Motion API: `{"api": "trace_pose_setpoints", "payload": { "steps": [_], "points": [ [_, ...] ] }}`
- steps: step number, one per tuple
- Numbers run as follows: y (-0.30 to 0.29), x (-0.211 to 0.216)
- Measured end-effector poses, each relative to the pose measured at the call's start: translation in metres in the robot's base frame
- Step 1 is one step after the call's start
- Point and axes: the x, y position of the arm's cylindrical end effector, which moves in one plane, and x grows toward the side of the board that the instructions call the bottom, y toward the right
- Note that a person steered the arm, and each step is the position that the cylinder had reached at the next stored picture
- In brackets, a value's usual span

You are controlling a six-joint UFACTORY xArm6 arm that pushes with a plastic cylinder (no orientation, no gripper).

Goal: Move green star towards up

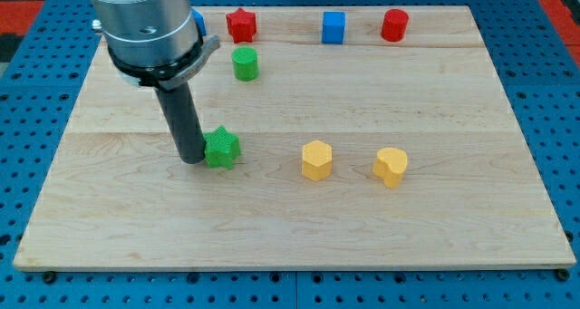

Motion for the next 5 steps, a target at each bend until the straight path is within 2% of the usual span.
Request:
{"api": "trace_pose_setpoints", "payload": {
  "steps": [1, 3, 5],
  "points": [
    [0.004, 0.0],
    [0.004, 0.035],
    [0.004, -0.002]
  ]
}}
